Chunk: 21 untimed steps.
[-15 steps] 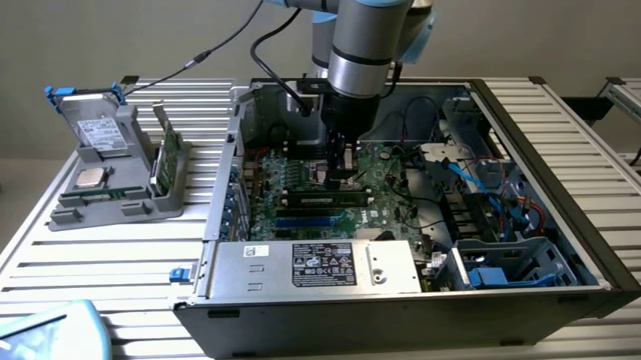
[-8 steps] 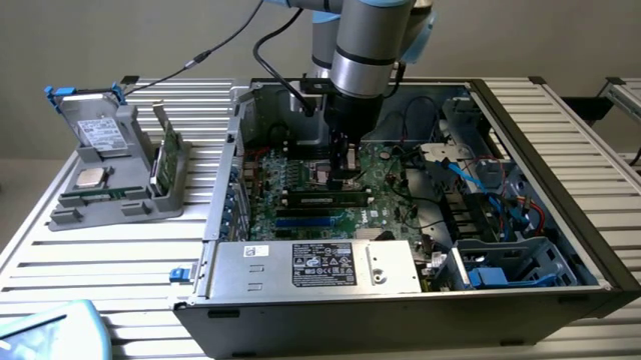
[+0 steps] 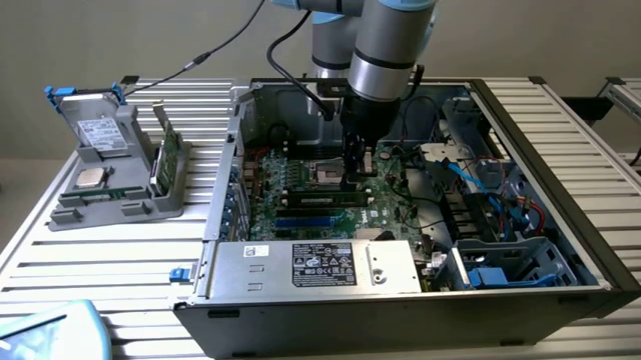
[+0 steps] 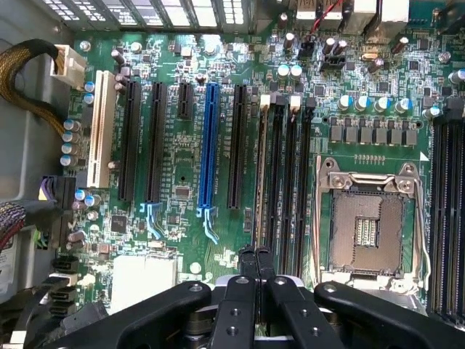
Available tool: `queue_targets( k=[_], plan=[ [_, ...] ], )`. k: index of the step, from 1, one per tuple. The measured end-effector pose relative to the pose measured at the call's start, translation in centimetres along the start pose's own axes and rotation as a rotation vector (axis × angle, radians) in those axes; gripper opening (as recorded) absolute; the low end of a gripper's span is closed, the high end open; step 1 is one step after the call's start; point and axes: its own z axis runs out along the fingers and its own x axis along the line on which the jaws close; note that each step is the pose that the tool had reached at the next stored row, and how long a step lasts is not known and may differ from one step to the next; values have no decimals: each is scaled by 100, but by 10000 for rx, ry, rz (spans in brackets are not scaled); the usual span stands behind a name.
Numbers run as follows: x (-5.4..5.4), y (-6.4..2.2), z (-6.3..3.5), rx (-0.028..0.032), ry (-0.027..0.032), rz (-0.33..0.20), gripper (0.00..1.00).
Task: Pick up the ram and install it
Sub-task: 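Press down the ram until it locks into place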
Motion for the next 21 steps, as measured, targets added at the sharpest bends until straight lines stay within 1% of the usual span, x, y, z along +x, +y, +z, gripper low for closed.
queue_targets(
  k=[10,21],
  plan=[
    [-3,-6,58,0,-2,-1,11],
    [-9,-17,156,-4,5,1,11]
  ],
)
